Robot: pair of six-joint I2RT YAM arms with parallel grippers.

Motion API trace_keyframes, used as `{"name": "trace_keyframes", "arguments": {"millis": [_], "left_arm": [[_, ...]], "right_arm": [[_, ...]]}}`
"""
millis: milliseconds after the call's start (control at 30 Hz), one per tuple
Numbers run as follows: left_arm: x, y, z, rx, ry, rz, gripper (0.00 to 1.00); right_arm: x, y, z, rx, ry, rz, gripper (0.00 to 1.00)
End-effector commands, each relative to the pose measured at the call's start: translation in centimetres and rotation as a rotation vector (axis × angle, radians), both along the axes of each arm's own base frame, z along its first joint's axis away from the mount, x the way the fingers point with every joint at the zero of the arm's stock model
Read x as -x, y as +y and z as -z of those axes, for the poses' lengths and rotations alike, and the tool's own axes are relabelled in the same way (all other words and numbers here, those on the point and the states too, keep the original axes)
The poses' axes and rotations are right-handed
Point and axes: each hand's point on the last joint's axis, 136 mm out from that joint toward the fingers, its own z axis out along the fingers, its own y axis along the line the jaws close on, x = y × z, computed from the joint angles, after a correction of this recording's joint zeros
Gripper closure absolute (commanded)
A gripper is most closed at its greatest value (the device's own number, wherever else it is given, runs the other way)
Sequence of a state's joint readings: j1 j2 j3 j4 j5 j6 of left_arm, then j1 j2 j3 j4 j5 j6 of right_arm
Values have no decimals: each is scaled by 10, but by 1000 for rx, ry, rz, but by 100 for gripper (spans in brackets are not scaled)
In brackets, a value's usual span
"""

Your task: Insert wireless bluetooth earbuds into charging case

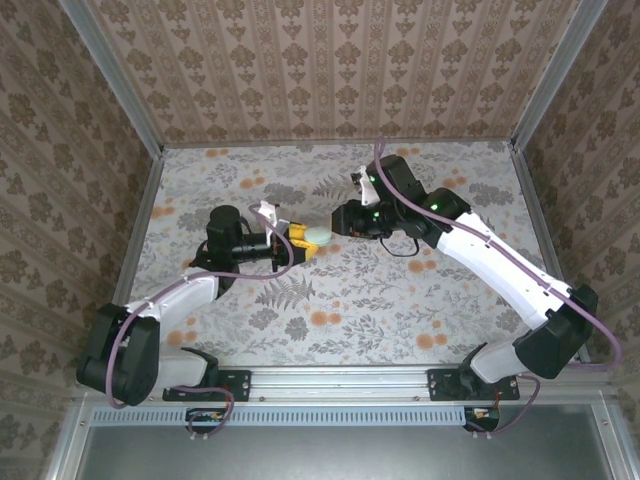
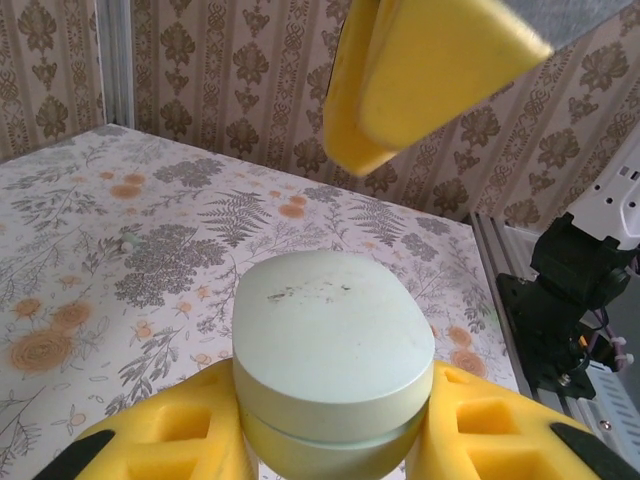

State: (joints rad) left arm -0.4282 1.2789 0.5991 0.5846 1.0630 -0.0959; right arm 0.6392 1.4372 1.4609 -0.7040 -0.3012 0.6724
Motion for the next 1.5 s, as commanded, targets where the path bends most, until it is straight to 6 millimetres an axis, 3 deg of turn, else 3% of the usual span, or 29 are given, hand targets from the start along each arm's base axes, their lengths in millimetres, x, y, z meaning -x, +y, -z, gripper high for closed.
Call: {"name": "trace_keyframes", "arguments": {"millis": [0,500,733,900,1200,1467], "left_arm": [[2,0,-3,26,10,21,100],[-5,0,-10,61,30,13,100],[-4,-5,-7,44,47,29,100],[-4,-7,-10,45,42,33,100],[-2,-7,-11,44,34,40,100],[-2,-6,-13,47,22,37,100]], "right_arm": [[4,-4,-7,-13,-17,-12,67],[23,15,15,-33,22,-129,73],[9,33,5,-50,1,-167,74],[-1,40,9,-32,3,-180,74],[-33,29,-1,-77,-30,-87,73],[-36,35,14,-69,21,-114,73]]}}
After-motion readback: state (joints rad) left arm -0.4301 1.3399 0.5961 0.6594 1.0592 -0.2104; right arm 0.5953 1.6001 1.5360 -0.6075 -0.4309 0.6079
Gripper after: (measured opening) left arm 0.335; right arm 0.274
